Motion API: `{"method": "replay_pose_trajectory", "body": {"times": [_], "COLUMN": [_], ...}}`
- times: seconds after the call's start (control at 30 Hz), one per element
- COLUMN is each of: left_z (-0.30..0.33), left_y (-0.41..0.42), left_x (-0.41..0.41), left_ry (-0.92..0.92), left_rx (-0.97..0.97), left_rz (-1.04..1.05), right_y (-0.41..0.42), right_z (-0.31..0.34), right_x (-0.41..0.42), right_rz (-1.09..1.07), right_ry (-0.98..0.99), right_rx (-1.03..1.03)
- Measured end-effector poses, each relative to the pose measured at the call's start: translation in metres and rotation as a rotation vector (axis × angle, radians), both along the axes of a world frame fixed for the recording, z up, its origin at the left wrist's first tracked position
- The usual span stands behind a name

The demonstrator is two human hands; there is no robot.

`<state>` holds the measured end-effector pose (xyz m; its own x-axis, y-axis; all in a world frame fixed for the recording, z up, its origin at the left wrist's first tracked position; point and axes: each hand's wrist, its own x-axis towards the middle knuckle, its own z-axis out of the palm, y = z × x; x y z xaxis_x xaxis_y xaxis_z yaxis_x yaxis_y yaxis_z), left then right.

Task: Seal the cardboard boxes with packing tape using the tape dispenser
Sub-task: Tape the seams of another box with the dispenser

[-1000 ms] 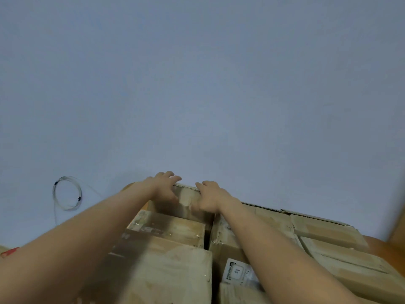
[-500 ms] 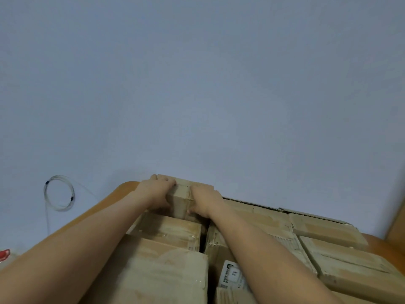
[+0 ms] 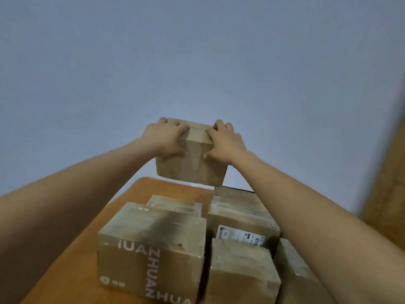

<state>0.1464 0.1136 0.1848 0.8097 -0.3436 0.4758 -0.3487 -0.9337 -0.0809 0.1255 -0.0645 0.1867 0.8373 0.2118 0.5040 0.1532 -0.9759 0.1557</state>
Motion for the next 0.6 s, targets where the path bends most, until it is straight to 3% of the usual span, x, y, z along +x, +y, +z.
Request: {"method": "replay_pose_trajectory", "body": {"times": [0.17, 0.3, 0.47, 0.6], "left_z": [0.031, 0.028, -0.009, -0.067], "left_y": [0.005, 0.01, 0.017, 0.022], "left_x": [-0.074, -0.138, -0.224, -0.271], "left_ry": [-0.098, -0.113, -0.059, 0.079], "left_rx": [0.055, 0.032, -0.055, -0.099], "left_rz": [-0.068, -0.213, -0.334, -0.38], "right_y": [-0.005, -0.013, -0.017, -0.016], "right_z": [0.034, 0.027, -0.006, -0.06], "right_x": [-0.083, -0.159, -0.252, -0.305], "right_rz": [0.038, 0.114, 0.184, 0.164], "right_ry": [-0.039, -0.029, 0.087, 0.159], "right_rx": [0.029, 0.128, 0.245, 0.196]}}
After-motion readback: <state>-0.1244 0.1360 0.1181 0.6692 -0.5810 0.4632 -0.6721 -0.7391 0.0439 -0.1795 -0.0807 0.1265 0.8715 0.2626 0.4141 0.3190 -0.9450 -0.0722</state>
